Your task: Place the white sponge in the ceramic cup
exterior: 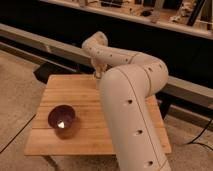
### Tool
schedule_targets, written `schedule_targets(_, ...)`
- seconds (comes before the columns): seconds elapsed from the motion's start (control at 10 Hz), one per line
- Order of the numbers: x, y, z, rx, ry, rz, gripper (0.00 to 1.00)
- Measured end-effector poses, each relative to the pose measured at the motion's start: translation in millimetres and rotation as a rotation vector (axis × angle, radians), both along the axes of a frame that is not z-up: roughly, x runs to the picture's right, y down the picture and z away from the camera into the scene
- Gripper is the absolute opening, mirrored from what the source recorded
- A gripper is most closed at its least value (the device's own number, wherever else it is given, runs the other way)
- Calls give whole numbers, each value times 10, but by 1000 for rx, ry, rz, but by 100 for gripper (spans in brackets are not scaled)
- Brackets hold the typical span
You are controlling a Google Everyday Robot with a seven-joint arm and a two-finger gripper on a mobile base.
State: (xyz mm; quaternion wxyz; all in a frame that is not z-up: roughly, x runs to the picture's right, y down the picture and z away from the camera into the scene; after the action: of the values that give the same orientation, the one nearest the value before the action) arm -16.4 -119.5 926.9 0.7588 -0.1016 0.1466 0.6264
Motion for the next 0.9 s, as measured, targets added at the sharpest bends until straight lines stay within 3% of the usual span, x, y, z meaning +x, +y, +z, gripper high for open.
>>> schedule_targets(0.2,3,4,2,-2,1,-3,79)
schedule_targets(0.9,17,-11,11,0,3,-9,80)
